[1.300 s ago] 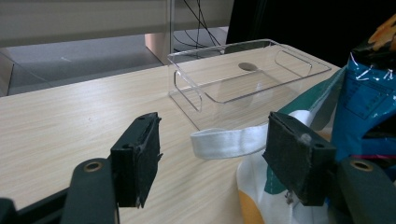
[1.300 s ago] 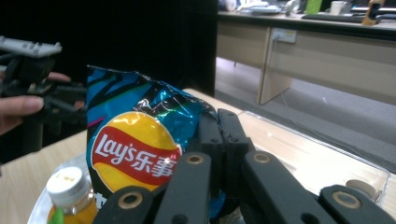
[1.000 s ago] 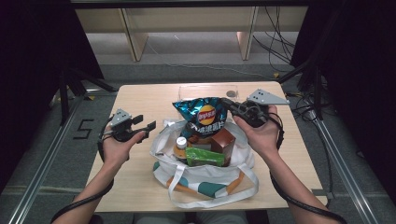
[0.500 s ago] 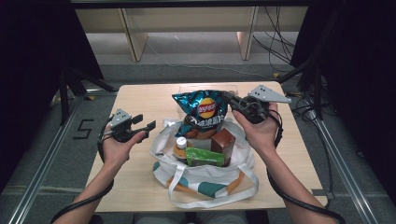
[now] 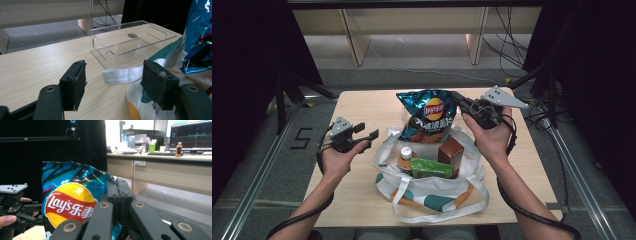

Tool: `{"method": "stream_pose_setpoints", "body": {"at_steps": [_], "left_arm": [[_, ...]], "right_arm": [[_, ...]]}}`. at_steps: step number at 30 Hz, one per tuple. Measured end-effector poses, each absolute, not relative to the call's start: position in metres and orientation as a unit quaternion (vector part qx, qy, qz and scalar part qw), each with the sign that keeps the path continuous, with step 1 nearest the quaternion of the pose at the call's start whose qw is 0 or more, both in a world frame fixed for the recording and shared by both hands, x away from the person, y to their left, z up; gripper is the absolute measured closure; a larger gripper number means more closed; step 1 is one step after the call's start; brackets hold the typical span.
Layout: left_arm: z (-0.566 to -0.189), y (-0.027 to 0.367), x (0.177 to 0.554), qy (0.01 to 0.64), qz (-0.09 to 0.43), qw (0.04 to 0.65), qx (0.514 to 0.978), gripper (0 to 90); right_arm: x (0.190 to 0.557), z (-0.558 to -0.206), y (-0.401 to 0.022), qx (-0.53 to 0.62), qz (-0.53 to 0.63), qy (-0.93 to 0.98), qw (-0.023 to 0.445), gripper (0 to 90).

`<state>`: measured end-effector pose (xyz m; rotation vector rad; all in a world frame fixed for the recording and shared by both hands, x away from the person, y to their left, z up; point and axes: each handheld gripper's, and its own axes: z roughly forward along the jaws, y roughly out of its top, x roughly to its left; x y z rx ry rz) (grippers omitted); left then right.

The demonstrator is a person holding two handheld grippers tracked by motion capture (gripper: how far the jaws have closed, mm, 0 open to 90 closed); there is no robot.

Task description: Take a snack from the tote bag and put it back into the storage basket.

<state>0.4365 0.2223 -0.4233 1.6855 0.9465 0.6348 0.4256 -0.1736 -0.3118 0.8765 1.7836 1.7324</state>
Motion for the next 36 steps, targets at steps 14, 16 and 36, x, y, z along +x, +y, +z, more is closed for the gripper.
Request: {"method": "stream_pose_setpoints", "body": {"at_steps": [14,16,36], "left_arm": [[-0.422,0.222,0.437,0.391,0.266,0.528,0.705,34.9],[-0.422,0.222,0.436,0.393,0.265,0.527,0.705,34.9],[-0.421,0.224,0.438,0.392,0.265,0.532,0.702,34.7]], "right_arm": [[0.427,-0.299,-0.179,0.319,0.643,0.643,0.267,90.0],[0.427,-0.299,-0.179,0.326,0.644,0.640,0.263,90.0],[0.427,-0.283,-0.184,0.322,0.654,0.626,0.278,90.0]]}}
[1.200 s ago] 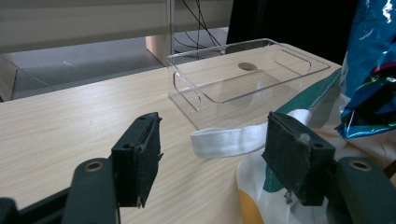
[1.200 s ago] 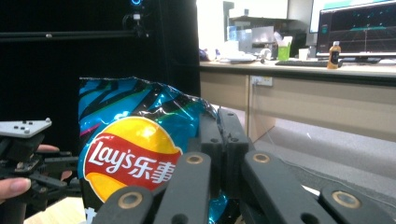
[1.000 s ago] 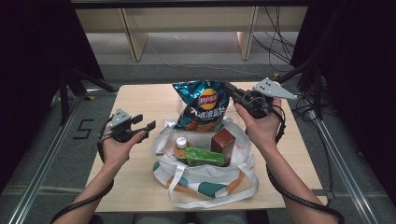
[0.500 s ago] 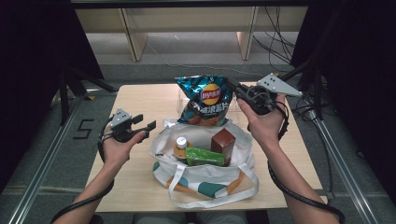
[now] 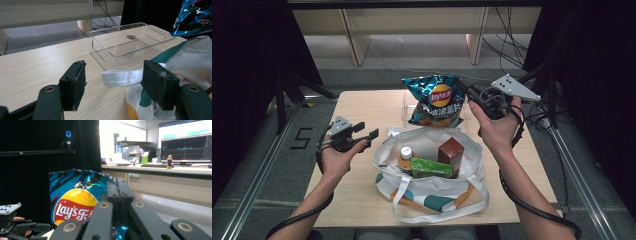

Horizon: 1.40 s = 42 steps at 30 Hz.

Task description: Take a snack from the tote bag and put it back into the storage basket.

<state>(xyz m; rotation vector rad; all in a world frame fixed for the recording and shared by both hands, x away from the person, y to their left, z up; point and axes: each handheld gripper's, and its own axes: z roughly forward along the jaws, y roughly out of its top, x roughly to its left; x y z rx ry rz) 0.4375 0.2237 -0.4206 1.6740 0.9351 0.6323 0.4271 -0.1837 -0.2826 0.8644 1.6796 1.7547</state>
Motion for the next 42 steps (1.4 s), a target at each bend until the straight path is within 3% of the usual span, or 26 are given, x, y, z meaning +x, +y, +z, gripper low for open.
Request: {"method": "stream_pose_setpoints", "body": {"at_steps": [42], "left_arm": [[-0.415,0.226,0.439,0.403,0.263,0.542,0.689,33.9]], "right_arm": [[0.462,-0.270,-0.182,0.352,0.639,0.620,0.289,90.0]]}}
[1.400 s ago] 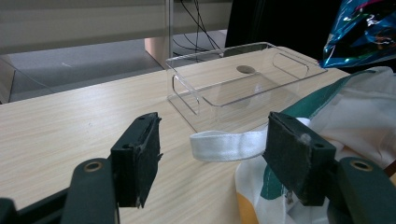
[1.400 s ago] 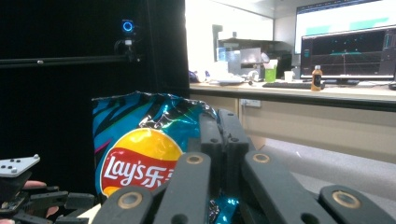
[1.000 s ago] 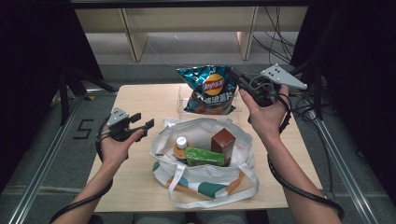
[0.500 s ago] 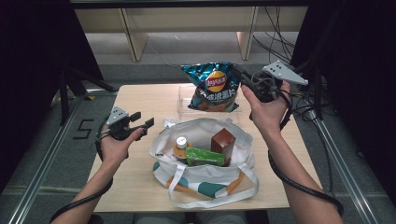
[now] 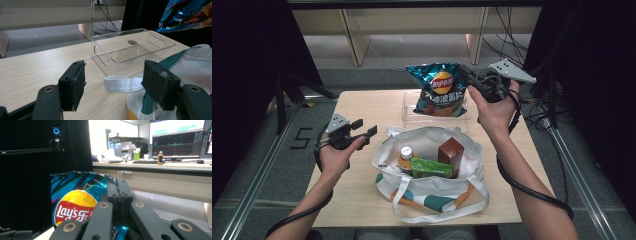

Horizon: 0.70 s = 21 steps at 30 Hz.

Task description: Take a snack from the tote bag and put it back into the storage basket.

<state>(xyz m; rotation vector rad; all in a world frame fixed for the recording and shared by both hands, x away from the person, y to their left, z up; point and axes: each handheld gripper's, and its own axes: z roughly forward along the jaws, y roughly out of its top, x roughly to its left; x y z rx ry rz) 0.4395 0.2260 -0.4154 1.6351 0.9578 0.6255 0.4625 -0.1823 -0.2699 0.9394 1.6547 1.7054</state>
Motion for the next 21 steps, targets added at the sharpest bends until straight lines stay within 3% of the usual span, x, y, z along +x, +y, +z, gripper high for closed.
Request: {"method": "stream_pose_setpoints", "body": {"at_steps": [21], "left_arm": [[-0.415,0.222,0.440,0.390,0.268,0.540,0.696,34.7]], "right_arm": [[0.491,-0.283,-0.178,0.381,0.629,0.613,0.289,90.0]]}}
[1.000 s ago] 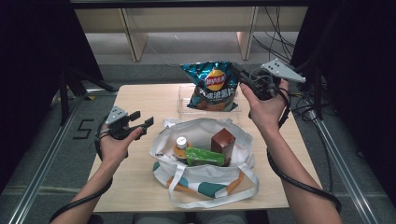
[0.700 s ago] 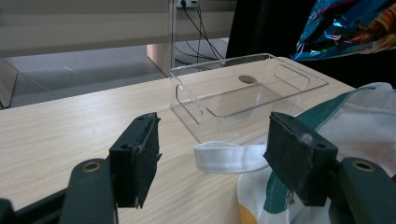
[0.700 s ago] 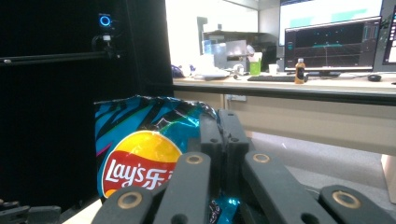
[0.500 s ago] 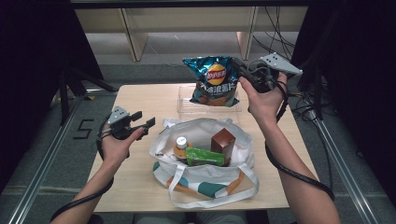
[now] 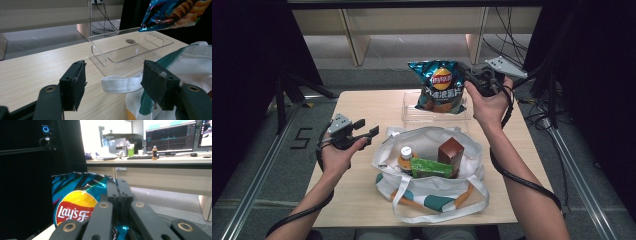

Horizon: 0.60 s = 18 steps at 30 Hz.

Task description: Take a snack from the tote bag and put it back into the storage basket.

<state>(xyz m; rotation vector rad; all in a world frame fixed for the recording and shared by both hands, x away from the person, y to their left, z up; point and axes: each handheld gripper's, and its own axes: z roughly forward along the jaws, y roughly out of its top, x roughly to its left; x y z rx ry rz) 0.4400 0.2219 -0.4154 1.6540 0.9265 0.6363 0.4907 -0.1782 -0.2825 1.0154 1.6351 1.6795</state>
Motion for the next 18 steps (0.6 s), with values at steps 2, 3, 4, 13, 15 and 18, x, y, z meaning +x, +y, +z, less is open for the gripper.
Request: {"method": "stream_pose_setpoints", "body": {"at_steps": [2,3,4,13,15,18], "left_arm": [[-0.416,0.221,0.440,0.394,0.268,0.539,0.695,34.2],[-0.416,0.221,0.439,0.395,0.267,0.539,0.694,34.1],[-0.416,0.221,0.439,0.395,0.267,0.539,0.694,34.0],[-0.416,0.221,0.439,0.393,0.270,0.538,0.695,34.0],[-0.417,0.221,0.441,0.386,0.272,0.541,0.696,34.0],[-0.415,0.221,0.439,0.392,0.272,0.537,0.696,34.0]], "right_arm": [[0.492,-0.283,-0.178,0.384,0.629,0.610,0.290,90.0],[0.493,-0.284,-0.177,0.387,0.630,0.609,0.287,90.0],[0.493,-0.284,-0.177,0.387,0.630,0.609,0.287,90.0],[0.500,-0.289,-0.177,0.391,0.627,0.606,0.295,90.0],[0.502,-0.291,-0.178,0.397,0.627,0.604,0.293,90.0],[0.507,-0.293,-0.177,0.401,0.625,0.603,0.293,90.0]]}}
